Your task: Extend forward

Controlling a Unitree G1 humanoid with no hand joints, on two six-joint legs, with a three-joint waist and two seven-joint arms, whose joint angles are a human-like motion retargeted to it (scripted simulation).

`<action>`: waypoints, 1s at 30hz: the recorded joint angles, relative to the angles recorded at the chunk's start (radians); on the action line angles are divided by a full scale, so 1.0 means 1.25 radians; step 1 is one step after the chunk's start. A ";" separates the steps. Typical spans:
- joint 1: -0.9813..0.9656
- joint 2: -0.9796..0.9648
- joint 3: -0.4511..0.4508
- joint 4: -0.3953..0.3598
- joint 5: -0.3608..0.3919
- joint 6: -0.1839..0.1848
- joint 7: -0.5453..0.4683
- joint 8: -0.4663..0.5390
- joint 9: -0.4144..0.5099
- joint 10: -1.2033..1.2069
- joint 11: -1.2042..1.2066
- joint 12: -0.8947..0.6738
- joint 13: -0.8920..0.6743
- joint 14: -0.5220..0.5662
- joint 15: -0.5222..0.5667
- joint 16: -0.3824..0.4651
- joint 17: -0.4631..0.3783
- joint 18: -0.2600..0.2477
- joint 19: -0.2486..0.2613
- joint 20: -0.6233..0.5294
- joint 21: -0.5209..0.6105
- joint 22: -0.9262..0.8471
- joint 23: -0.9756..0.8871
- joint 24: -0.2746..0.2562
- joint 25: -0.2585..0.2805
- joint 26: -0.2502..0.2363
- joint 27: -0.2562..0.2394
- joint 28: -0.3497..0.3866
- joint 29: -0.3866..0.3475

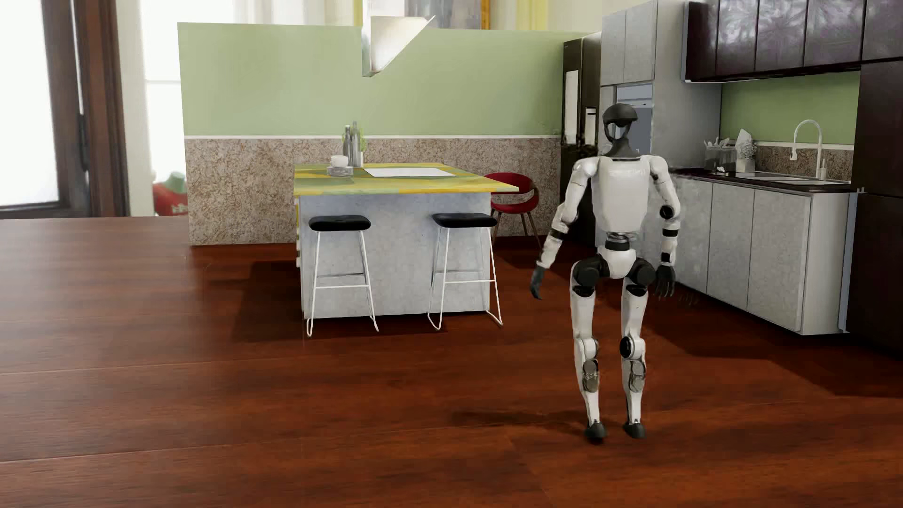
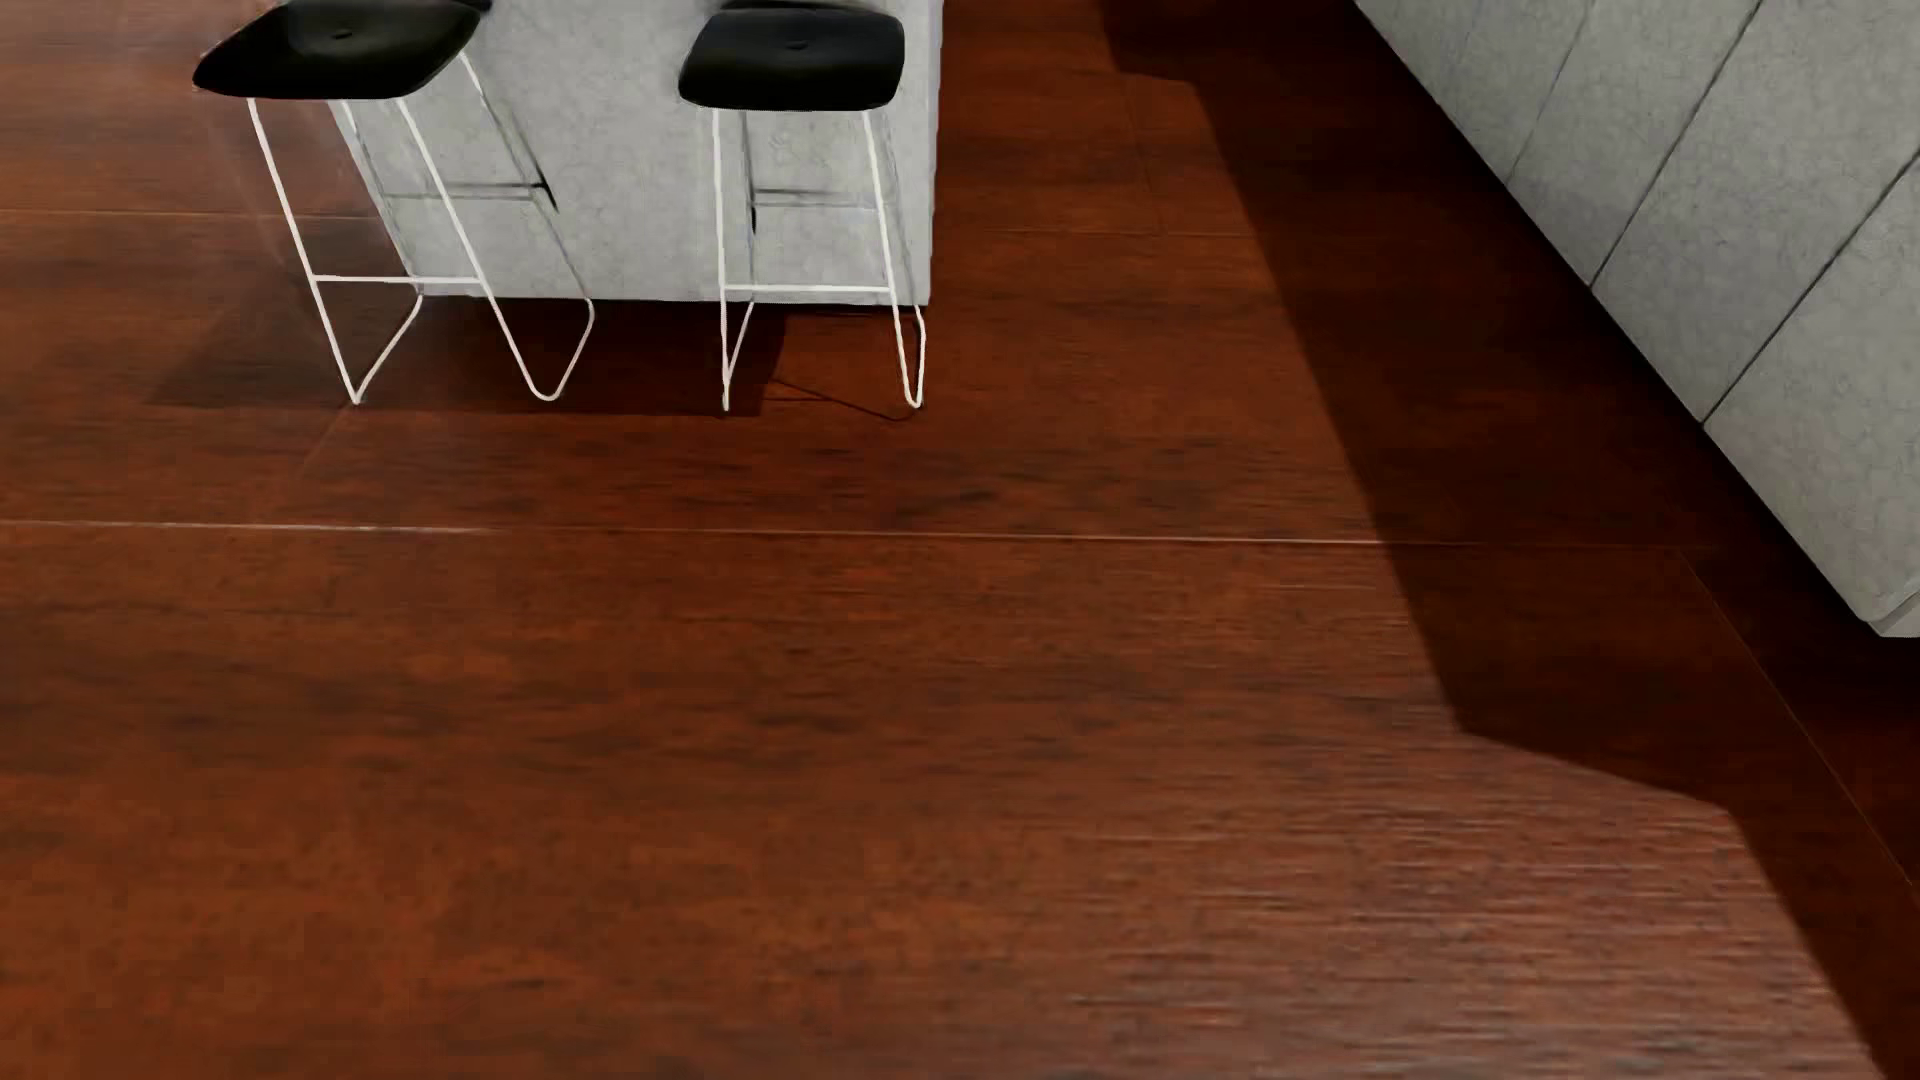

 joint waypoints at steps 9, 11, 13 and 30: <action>-0.042 -0.015 -0.056 -0.009 -0.001 0.025 0.000 0.000 0.013 0.006 -0.014 -0.324 -0.018 0.013 0.024 0.110 -0.033 0.000 0.000 -0.769 0.056 -0.154 0.001 0.000 0.000 0.000 0.000 0.000 0.000; -0.046 -0.018 -0.094 -0.008 0.000 0.042 0.000 0.000 0.015 0.001 -0.021 -0.491 -0.040 0.038 0.038 0.185 -0.054 0.000 0.000 -0.769 0.063 -0.123 -0.002 0.000 0.000 0.000 0.000 0.000 0.000; -0.045 -0.023 -0.122 -0.006 0.000 0.060 0.000 0.000 0.017 -0.003 -0.020 -0.659 -0.059 0.052 0.044 0.270 -0.078 0.000 0.000 -0.769 0.058 -0.089 -0.009 0.000 0.000 0.000 0.000 0.000 0.000; -0.025 -0.046 -0.132 -0.007 -0.007 0.174 0.000 0.000 0.010 -0.160 -0.032 -1.212 -0.055 0.026 0.031 0.513 -0.183 0.000 0.000 -0.769 0.045 0.101 -0.009 0.000 0.000 0.000 0.000 0.000 0.000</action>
